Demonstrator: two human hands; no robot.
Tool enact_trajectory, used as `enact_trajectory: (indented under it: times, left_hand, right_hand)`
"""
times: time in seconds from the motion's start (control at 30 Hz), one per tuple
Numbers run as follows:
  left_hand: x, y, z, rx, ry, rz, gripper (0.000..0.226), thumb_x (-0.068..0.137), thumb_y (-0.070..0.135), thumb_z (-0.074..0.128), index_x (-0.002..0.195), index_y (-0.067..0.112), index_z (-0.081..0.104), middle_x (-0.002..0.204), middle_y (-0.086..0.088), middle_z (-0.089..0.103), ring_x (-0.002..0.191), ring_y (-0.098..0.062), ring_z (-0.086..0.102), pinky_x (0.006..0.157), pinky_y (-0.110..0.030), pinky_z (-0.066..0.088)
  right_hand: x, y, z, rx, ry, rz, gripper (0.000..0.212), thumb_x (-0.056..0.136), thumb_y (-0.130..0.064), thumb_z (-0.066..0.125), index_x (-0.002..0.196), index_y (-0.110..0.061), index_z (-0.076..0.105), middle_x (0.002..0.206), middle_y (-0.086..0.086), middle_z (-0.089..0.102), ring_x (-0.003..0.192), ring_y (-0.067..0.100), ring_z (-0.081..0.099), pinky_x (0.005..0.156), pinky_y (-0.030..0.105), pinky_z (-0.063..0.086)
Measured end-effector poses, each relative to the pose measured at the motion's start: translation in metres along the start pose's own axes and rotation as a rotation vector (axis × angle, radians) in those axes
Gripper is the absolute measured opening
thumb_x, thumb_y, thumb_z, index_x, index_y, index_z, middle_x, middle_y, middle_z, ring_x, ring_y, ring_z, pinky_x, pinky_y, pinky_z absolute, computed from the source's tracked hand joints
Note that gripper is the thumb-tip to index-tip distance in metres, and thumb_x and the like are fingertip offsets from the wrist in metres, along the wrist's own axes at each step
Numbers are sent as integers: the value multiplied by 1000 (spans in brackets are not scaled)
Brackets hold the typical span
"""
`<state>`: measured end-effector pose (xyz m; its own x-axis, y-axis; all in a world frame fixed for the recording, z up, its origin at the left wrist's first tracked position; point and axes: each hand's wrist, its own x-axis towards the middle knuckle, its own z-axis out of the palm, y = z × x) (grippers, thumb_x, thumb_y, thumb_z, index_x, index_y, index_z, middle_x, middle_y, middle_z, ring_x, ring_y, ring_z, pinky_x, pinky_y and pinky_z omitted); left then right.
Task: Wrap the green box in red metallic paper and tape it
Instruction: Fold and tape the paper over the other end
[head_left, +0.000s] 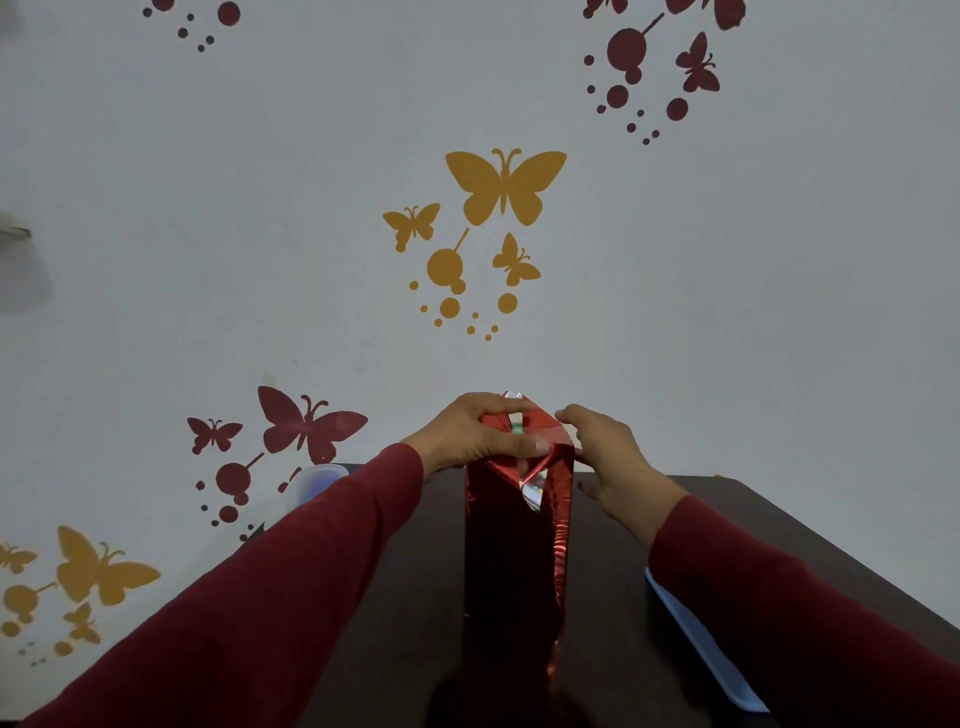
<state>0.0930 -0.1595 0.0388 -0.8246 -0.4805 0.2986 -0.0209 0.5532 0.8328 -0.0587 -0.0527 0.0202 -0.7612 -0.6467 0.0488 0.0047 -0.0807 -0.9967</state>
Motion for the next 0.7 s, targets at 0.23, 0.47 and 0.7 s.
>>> enact_trajectory:
  times: [0.23,0.47,0.7]
  left_hand:
    - [-8,12,5,6,517,232,11,93,34,74,102,36,79,118,19,71,117,-7,63,107,-35,49]
    - [-36,45,97,322,578,768,15,89,7,71,93,21,76,96,16,70,98,-5,61,89,-18,44]
    - [-29,1,212,322,200,841,28,83,17,75,110,12,72,110,1,67,102,-17,60,90,-37,50]
  right_hand:
    - [-44,9,-65,-62,82,-92,15,95,-25,69,107,-17,73,104,0,72,101,17,71,83,38,55]
    - [-87,30,-133,-409,233,-228,46,91,-40,76,84,5,74,77,12,75,67,18,67,61,26,52]
    - [-94,55,-196,-703,367,-220,39,90,-39,72,64,-9,73,64,2,72,68,24,69,63,32,53]
